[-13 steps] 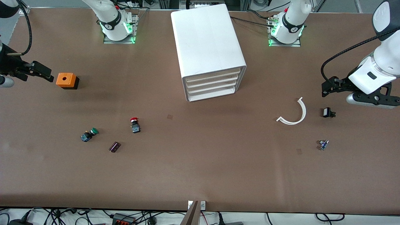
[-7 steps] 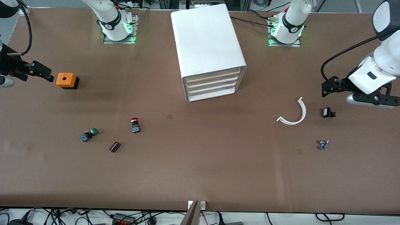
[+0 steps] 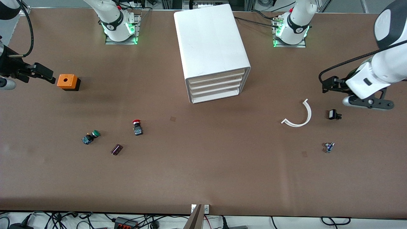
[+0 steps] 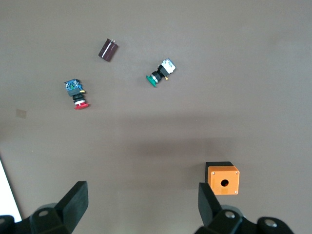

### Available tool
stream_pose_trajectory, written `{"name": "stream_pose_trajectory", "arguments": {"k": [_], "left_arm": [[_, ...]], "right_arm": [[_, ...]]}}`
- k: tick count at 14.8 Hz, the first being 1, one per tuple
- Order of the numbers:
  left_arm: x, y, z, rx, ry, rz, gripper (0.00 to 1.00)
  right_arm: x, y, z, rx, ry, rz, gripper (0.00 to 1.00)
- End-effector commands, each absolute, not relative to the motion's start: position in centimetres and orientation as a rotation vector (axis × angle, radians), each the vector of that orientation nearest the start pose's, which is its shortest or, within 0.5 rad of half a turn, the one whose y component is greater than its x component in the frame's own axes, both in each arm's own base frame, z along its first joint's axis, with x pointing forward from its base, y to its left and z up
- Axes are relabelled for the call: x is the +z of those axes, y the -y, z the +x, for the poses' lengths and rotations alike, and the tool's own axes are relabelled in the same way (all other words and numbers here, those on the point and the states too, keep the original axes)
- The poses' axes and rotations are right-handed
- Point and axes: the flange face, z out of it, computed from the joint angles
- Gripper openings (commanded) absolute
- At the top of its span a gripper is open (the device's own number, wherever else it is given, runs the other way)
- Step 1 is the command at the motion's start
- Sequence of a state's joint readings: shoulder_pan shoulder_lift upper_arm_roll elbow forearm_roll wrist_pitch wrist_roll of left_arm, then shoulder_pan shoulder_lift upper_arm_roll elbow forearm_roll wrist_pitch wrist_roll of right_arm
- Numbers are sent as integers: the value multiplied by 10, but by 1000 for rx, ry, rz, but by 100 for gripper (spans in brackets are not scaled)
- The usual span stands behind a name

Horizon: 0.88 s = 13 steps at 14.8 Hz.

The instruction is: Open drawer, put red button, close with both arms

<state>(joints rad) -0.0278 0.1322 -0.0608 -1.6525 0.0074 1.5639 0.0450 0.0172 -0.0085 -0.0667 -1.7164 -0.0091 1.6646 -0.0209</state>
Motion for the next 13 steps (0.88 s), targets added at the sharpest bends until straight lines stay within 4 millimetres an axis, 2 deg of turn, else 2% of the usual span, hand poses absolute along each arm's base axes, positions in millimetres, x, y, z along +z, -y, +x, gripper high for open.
{"name": "stream_pose_trajectory", "arguments": {"k": [1,3,5,6,7,8,9,11,12,13], "left_arm": [[472,78,573,609,-292,-3048,100],[441,96,574,732,-310,-3107,100],[400,121,581,913,-293,-3301,100],[394,133,585,934,-275,-3403,100],[389,144,591,899,-283,-3502,100],[379,156,596,846,-368,-3578,100],[364,166,600,797,-508,-3670,100],[330,177,608,711,-731,-3908,100],[323,185,605,702,-760,-3986,100],[313,191,597,759,-702,-4039,100]], "right_arm": [[550,22,570,112,8,-3156,100],[534,0,584,151,77,-3162,100],[514,-17,592,199,112,-3163,100],[502,-31,596,223,150,-3158,100],[483,-38,602,261,164,-3152,100],[459,-49,610,292,191,-3150,100],[437,-68,619,280,238,-3151,100],[410,-102,627,264,315,-3155,100],[394,-116,630,266,335,-3155,100],[379,-120,635,254,348,-3154,100]]}}
